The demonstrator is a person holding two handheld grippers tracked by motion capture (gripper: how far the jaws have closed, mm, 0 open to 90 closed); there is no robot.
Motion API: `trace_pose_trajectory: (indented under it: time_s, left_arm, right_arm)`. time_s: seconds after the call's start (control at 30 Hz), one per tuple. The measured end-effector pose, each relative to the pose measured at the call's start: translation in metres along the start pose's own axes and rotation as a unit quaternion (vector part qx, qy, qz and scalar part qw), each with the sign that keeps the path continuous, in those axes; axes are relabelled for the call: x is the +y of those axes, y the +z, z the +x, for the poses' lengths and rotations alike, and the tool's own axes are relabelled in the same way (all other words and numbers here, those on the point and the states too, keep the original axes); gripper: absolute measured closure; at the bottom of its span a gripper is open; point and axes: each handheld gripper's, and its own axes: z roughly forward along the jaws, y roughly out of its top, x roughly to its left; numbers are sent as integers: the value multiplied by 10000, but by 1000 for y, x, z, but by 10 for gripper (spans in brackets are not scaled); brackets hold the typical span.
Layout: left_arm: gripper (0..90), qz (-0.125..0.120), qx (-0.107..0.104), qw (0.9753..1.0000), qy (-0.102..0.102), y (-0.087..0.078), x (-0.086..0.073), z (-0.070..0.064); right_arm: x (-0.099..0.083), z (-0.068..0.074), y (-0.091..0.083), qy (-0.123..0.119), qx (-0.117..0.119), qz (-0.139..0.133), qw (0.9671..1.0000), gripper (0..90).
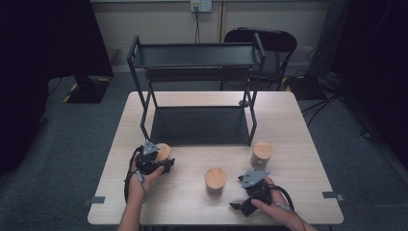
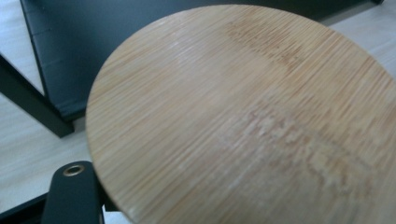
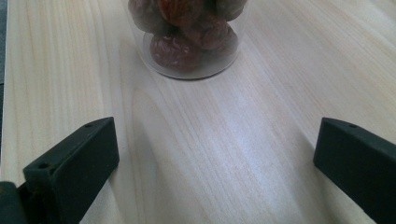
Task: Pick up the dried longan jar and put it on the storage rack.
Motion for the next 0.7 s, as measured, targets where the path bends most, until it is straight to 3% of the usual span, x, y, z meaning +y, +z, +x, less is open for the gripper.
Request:
trace_pose_trajectory:
  time_s: [0.53,0.7]
  left_arm:
    - [258,-42,-65,10000,-26,11,25,-1]
    - [258,-33,45,10000,-15,16,30,1]
  right_arm:
    - [0,0,0,-2,1,0,10000,0]
    - [0,0,0,-4,1,-1,10000,0]
